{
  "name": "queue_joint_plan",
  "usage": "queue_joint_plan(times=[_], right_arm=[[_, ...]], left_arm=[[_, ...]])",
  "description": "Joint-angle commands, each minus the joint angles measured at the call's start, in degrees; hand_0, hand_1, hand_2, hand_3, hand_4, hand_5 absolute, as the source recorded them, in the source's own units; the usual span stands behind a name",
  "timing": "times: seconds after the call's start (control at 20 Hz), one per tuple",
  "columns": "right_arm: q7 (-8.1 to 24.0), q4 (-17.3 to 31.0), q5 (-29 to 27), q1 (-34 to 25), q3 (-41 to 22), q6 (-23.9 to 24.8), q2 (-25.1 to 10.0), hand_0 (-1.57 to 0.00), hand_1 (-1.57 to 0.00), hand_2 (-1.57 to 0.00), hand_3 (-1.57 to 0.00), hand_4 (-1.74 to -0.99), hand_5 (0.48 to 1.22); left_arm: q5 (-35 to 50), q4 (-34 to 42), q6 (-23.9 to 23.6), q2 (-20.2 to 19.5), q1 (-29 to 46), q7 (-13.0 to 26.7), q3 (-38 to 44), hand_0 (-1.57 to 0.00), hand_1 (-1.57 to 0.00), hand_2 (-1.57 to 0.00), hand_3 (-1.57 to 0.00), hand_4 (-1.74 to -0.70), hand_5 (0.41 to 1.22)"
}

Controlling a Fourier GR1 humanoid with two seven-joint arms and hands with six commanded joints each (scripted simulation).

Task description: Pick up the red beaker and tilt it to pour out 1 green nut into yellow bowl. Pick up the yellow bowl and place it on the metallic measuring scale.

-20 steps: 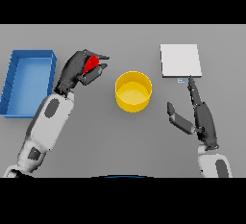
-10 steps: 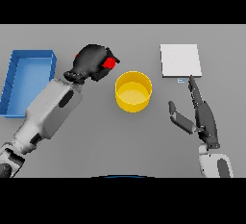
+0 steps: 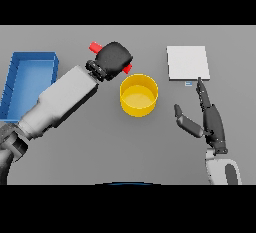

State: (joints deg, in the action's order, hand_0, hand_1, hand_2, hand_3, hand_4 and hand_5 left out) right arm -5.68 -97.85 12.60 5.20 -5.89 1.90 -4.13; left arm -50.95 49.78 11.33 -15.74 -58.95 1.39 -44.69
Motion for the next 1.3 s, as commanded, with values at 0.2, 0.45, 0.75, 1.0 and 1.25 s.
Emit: queue_joint_plan(times=[0.2, 0.45, 0.75, 1.0, 1.25], right_arm=[[0.07, 0.29, 0.42, -0.17, -0.23, 0.61, 0.70, 0.00, 0.00, 0.00, 0.00, -1.193, 0.649], [-0.31, 0.88, 1.75, -0.25, -0.44, 1.60, 0.84, 0.00, 0.00, 0.00, 0.00, -1.183, 0.643], [0.09, 0.52, 1.27, 0.05, -0.49, 1.43, 1.17, 0.00, 0.00, 0.00, 0.00, -1.164, 0.625], [-0.26, 0.20, 2.63, -0.07, -0.47, 1.97, 0.26, 0.00, 0.00, 0.00, 0.00, -1.159, 0.632], [-0.11, 0.25, 2.93, 0.58, -0.82, 2.22, 0.81, 0.00, 0.00, 0.00, 0.00, -1.151, 0.634]], left_arm=[[-3.67, -2.78, 4.77, 0.96, -5.37, -2.06, -6.89, -1.57, -1.57, -1.57, -1.57, -1.72, 1.219], [-7.97, -7.15, 5.59, 2.11, -10.51, -3.41, -13.78, -1.57, -1.57, -1.57, -1.57, -1.73, 1.220], [-13.38, -9.85, 3.09, 3.46, -14.10, -5.83, -22.90, -1.57, -1.57, -1.57, -1.57, -1.74, 1.221], [-15.47, -10.83, 3.15, 4.80, -17.04, -6.79, -28.26, -1.57, -1.57, -1.57, -1.57, -1.73, 1.221], [-17.02, -11.89, 2.67, 6.05, -19.94, -7.48, -32.85, -1.57, -1.57, -1.57, -1.57, -1.72, 1.221]])
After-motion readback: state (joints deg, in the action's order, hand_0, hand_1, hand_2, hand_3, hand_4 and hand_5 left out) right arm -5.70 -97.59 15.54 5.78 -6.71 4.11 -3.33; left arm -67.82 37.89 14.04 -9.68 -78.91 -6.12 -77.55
